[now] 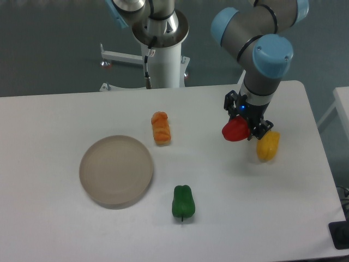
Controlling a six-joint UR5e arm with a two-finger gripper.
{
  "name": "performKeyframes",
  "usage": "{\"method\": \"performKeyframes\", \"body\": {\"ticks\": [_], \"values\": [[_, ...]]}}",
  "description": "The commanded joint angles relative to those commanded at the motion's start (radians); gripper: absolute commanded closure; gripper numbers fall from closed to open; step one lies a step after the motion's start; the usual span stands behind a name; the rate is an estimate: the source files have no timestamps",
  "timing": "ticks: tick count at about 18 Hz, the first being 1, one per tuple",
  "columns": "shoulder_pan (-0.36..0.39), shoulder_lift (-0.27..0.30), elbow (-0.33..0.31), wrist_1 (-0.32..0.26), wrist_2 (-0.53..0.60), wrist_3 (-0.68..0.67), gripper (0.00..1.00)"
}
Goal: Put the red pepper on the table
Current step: 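Carry the held red bell pepper down toward the table beside the green pepper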
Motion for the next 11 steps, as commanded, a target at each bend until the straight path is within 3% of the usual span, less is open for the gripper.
{"method": "performKeyframes", "body": {"ticks": [3, 7, 11], "values": [[-0.006, -0.005, 0.001, -0.002, 0.002, -0.014, 0.52], [-0.031, -0.054, 0.069, -0.008, 0.005, -0.043, 0.51], [-0.052, -0.083, 0.054, 0.017, -0.053, -0.093, 0.54]]}}
